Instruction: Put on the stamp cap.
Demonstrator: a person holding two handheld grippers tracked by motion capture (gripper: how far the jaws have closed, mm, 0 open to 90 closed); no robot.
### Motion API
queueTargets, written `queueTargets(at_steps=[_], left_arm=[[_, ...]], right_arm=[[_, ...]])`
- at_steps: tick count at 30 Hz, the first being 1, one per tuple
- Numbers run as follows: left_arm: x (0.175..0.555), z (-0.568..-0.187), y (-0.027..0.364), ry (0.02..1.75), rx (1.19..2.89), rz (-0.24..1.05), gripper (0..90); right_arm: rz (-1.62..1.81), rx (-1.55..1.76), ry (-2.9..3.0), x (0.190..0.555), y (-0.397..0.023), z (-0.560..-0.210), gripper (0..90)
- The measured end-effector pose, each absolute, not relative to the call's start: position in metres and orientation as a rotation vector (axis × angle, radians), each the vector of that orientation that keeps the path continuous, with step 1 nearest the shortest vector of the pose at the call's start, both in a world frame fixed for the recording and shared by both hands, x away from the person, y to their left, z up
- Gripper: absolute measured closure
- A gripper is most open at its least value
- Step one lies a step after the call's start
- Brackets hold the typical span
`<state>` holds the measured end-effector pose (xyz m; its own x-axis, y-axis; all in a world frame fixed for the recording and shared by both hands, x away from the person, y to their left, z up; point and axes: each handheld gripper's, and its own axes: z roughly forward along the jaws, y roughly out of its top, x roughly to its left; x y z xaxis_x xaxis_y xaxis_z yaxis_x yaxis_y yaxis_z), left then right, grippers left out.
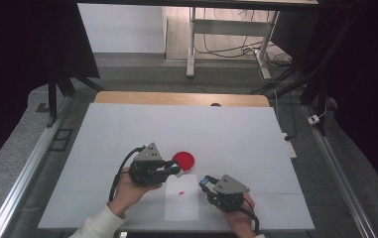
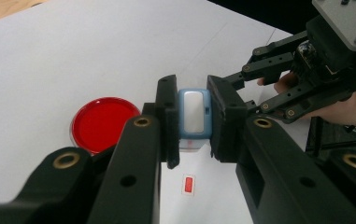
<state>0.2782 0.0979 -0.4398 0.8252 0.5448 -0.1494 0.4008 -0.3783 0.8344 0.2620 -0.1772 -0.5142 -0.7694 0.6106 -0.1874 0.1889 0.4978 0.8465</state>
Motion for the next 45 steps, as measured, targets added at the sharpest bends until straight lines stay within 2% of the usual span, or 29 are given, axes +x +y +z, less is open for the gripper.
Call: queueTargets(at_steps=[45], left_arm=[[0.279,-0.45,0.083,0.736,1.977,0.168,75.6]], right_arm=[[1.25,0.628,2.199,0.259,-0.128,-0.515,64.4]])
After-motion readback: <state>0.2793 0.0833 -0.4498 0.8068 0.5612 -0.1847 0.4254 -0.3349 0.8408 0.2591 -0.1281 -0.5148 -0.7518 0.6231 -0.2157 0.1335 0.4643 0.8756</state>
